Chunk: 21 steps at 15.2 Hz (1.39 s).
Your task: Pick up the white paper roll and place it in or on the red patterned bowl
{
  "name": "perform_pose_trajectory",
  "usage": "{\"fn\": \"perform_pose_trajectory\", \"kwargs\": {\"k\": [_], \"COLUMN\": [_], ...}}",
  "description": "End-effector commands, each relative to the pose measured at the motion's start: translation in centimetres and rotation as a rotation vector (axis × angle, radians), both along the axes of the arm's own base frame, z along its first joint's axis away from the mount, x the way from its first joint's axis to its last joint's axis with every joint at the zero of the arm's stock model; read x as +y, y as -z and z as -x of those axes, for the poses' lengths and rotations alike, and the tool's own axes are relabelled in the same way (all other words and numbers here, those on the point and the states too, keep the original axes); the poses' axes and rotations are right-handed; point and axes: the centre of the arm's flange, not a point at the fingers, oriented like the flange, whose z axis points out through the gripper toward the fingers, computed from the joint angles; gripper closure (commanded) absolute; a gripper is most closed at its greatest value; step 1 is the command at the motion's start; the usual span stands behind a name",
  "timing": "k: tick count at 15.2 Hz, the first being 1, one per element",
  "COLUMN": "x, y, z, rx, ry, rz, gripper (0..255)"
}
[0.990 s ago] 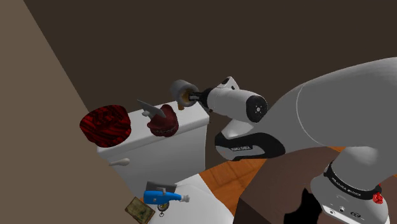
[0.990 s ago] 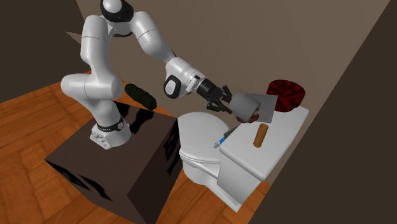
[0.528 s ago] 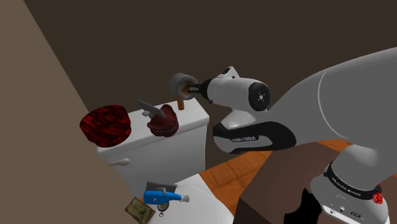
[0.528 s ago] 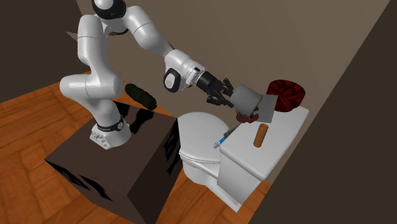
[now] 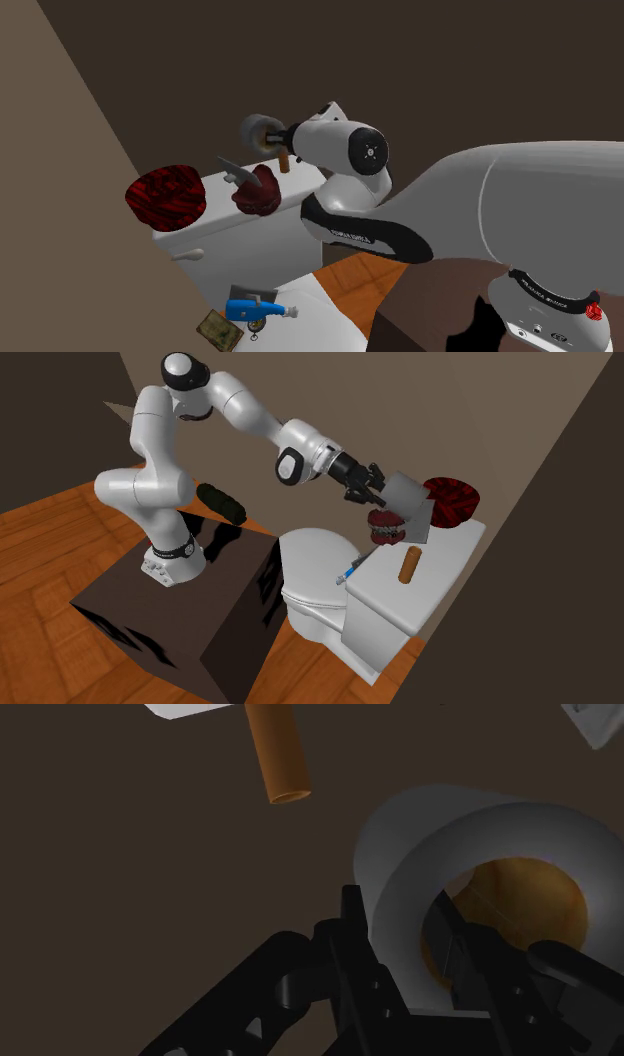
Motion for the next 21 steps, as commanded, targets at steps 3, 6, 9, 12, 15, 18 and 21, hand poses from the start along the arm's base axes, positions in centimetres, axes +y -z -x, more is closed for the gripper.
{"fn": "perform_pose_trajectory", "kwargs": {"k": [3, 6, 9, 12, 15, 18, 21], "x": [4.4, 7.7, 11.1, 14.4, 17.8, 21.1, 24.9], "y": [0.4, 0.5, 0.7, 0.8, 1.0, 1.1, 1.3], "z": [-2.7, -4.8, -6.9, -9.0, -11.1, -13.3, -15.6], "rx": [0.003, 0.003, 0.003, 0.003, 0.003, 0.003, 0.003], "ry": [0.001, 0.001, 0.001, 0.001, 0.001, 0.001, 0.001], "rz": [0.0, 0.0, 0.0, 0.0, 0.0, 0.0, 0.0], "gripper": [255, 255, 255, 255, 255, 255, 255]}}
